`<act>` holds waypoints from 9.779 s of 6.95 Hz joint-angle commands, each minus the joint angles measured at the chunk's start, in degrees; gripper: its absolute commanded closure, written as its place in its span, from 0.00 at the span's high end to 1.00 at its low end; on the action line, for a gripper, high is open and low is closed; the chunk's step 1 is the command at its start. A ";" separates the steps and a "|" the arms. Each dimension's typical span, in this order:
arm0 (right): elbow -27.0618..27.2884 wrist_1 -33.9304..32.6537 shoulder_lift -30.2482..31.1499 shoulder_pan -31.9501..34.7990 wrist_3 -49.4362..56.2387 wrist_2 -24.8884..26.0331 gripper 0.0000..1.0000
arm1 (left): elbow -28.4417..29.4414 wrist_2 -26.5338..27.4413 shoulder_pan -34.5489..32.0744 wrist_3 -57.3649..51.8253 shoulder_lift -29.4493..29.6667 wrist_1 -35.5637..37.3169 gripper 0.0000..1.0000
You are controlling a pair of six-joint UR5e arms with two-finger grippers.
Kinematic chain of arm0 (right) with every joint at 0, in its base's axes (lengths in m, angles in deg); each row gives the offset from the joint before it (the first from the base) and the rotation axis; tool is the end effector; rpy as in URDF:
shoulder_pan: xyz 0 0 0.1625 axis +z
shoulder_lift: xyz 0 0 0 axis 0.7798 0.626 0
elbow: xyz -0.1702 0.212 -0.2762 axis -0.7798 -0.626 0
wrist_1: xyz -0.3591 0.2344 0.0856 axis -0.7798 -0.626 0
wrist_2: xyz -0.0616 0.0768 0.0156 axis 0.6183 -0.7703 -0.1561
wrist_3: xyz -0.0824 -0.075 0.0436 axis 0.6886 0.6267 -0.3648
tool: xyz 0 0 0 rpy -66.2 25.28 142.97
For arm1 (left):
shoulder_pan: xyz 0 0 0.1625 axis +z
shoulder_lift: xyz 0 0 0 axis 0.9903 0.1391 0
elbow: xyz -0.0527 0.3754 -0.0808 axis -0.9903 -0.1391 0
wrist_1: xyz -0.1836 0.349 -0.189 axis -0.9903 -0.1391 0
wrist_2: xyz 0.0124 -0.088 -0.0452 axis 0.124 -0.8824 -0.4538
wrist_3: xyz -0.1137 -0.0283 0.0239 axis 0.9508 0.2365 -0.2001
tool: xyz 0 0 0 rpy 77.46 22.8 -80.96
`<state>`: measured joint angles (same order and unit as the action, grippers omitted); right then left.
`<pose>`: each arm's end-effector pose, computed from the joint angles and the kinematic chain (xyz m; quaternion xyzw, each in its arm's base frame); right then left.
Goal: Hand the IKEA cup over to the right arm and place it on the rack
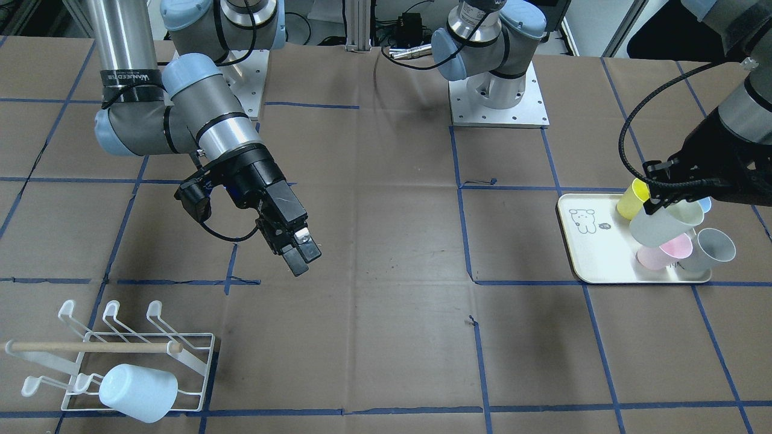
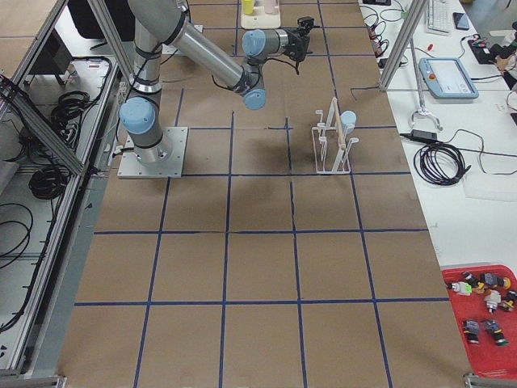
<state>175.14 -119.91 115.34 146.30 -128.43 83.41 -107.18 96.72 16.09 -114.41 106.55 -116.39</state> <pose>0.2373 -0.5274 0.2727 0.3469 0.7327 -0.2901 0.5086 0.0909 -0.5616 0.3864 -0.0416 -0.9973 0.0468 0.0377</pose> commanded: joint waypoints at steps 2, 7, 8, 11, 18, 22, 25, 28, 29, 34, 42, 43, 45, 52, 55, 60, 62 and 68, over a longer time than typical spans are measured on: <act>1.70 0.32 1.47 0.04 -8.29 0.49 1.00 | -0.93 -20.38 -4.38 -0.74 2.59 18.85 0.00; 1.52 0.32 1.65 0.04 -7.76 -0.12 1.00 | -17.15 -42.31 -7.47 -3.63 4.09 53.40 0.00; 1.44 -0.29 1.13 0.04 -7.85 -0.29 1.00 | -20.33 -45.39 -7.74 -5.47 5.84 62.52 0.00; 1.61 -2.49 0.69 0.04 -8.03 -0.38 0.99 | -22.39 -56.81 -9.58 -5.23 20.64 88.63 0.00; 3.46 -2.66 0.86 0.04 -8.38 0.67 0.99 | -23.17 -50.09 -19.85 17.80 22.03 107.17 0.02; 2.58 -2.67 -0.18 2.92 -8.82 5.15 0.97 | -23.17 -50.08 -20.66 18.59 22.11 107.35 0.02; -3.02 -2.67 -5.45 6.62 -12.16 4.02 0.98 | -23.17 -50.08 -20.66 18.59 22.29 107.43 0.03; -7.78 -1.96 -8.01 6.63 -12.25 1.37 0.98 | -23.17 -50.08 -20.66 18.59 22.29 107.44 0.03; -9.10 -1.96 -9.41 6.46 -12.25 -0.28 0.98 | -23.17 -50.08 -20.66 18.59 22.29 107.44 0.03; -11.39 -1.96 -11.53 6.37 -12.25 -0.56 0.98 | -23.26 -50.08 -20.83 18.59 22.38 107.52 0.04; -15.53 -1.88 -14.69 7.25 -12.95 -0.38 0.97 | -23.17 -50.16 -20.92 18.59 22.47 107.52 0.04; -15.62 -1.88 -15.04 7.25 -12.95 -0.38 0.97 | -23.08 -49.99 -21.53 18.68 22.46 107.52 0.04; -16.14 -1.88 -15.22 7.25 -12.95 -0.38 0.97 | -23.08 -49.99 -21.71 18.68 22.46 107.44 0.04; -16.14 -1.17 -15.04 6.54 -12.95 -0.74 0.43 | -22.82 -49.99 -21.71 18.77 22.55 107.44 0.20; -16.14 -1.17 -14.96 6.54 -12.95 -0.74 0.38 | -22.29 -49.90 -21.71 18.86 22.64 107.52 0.61; -16.23 -1.17 -14.96 6.46 -12.95 -0.74 0.31 | -22.99 -50.86 -17.52 20.44 21.24 107.52 0.99; -16.23 -1.26 -14.78 5.93 -12.69 -0.82 0.31 | -23.08 -51.13 -12.33 20.44 20.71 107.44 0.99; -14.75 -1.35 -6.71 -6.35 14.53 -0.65 0.21 | -14.60 -22.99 -14.04 20.70 14.04 74.49 0.99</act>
<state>159.52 -121.30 106.78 143.08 -125.11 82.77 -125.61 65.87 4.19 -93.77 122.06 -31.32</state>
